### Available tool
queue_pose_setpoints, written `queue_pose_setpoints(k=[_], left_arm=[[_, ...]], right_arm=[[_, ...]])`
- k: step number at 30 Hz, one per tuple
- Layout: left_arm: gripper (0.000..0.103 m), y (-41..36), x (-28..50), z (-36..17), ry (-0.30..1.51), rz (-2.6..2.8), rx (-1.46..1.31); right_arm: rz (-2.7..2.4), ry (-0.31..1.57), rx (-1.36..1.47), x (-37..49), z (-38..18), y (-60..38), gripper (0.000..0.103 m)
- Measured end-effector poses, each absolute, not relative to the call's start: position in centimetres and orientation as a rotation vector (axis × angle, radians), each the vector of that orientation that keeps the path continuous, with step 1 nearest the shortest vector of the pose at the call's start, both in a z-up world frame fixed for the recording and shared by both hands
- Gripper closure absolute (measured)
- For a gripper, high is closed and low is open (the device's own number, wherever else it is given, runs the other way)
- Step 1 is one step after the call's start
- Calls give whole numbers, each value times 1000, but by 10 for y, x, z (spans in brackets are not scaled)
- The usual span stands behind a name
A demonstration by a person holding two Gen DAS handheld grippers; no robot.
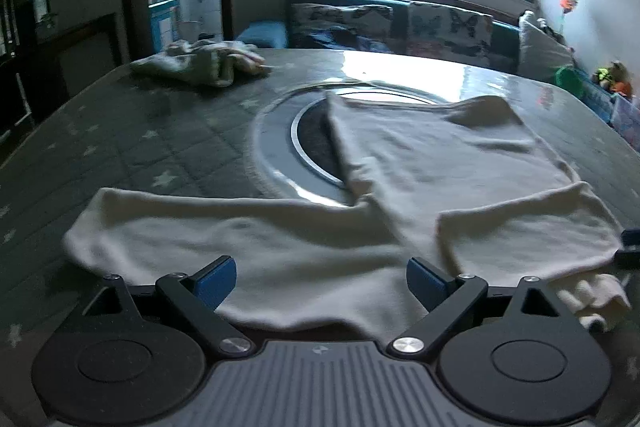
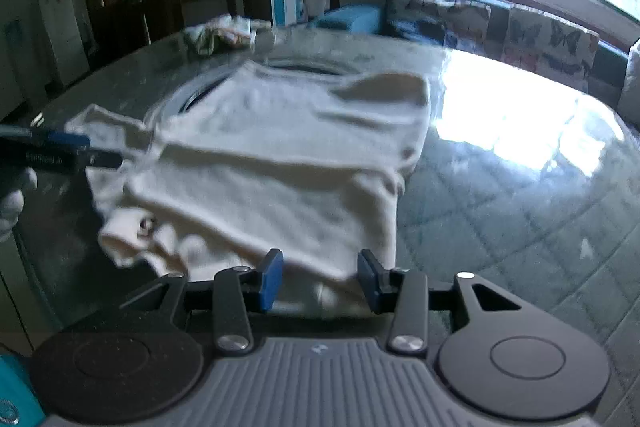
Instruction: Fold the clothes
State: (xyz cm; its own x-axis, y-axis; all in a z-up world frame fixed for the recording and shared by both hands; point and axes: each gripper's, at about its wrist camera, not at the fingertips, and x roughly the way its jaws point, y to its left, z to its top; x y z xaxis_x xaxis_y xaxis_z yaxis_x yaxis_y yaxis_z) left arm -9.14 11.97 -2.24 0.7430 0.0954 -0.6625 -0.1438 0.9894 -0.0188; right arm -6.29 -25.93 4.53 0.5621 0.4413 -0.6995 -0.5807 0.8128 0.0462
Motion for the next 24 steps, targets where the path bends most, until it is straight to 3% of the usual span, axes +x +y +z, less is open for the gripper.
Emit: queue_pose_setpoints(k=[19, 24], left_arm=[[9, 207, -109, -19, 666, 424, -207], [15, 238, -108, -25, 663, 509, -285]], right_arm=[[616, 733, -204, -23, 44, -227, 61], [648, 716, -213, -29, 52, -220, 61]])
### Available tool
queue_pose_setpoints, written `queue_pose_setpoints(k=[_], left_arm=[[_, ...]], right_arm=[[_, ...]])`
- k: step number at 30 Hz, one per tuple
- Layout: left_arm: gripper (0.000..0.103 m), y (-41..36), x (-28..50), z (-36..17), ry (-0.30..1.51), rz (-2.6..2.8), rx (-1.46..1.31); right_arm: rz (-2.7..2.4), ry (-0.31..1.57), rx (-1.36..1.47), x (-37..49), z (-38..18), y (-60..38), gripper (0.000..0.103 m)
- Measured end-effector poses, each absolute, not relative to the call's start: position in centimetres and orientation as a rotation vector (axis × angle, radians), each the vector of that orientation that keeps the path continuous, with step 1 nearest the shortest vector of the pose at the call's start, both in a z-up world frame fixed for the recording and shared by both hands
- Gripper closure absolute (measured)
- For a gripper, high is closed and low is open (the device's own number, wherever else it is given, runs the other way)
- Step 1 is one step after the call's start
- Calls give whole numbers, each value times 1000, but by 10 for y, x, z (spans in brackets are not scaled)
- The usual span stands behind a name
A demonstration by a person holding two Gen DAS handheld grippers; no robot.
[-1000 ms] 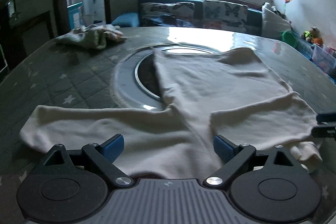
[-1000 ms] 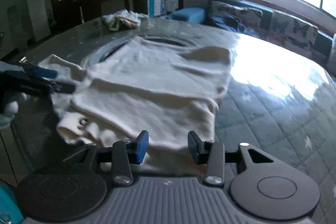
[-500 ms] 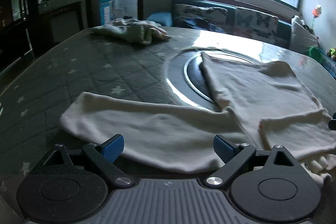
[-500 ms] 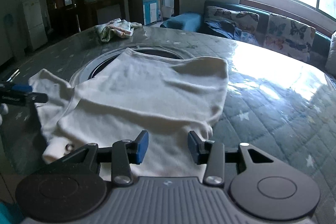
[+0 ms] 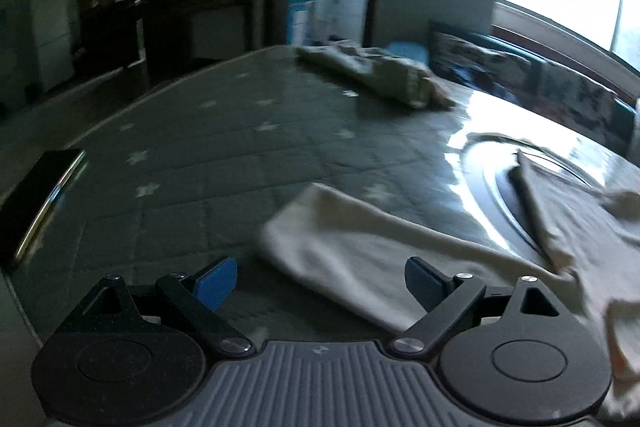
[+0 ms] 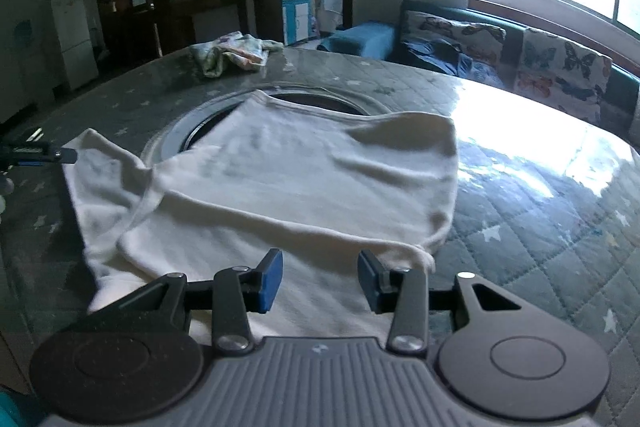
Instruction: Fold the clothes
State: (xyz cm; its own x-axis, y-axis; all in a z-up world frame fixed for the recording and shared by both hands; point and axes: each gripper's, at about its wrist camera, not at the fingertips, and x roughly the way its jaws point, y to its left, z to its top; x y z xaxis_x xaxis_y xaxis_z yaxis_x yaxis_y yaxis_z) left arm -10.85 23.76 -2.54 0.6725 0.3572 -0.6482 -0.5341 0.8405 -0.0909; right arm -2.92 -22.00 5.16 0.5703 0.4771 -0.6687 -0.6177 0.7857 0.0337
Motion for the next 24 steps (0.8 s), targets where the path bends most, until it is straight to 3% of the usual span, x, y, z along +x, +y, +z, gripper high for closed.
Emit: queue_pose_setpoints(k=[6, 15, 18, 24], left_arm=[[33, 258, -106, -27, 655, 546, -348], [79, 260, -102, -27, 640, 534, -351], [90, 259, -103, -26, 639, 516, -369], [94, 237, -104, 0, 595, 385, -417]], right_arm=[[682, 713, -210, -35, 55, -211, 61], [690, 713, -205, -39, 54, -207, 56], [690, 712, -201, -41, 54, -208, 56], [689, 701, -183, -41, 55, -212, 56]])
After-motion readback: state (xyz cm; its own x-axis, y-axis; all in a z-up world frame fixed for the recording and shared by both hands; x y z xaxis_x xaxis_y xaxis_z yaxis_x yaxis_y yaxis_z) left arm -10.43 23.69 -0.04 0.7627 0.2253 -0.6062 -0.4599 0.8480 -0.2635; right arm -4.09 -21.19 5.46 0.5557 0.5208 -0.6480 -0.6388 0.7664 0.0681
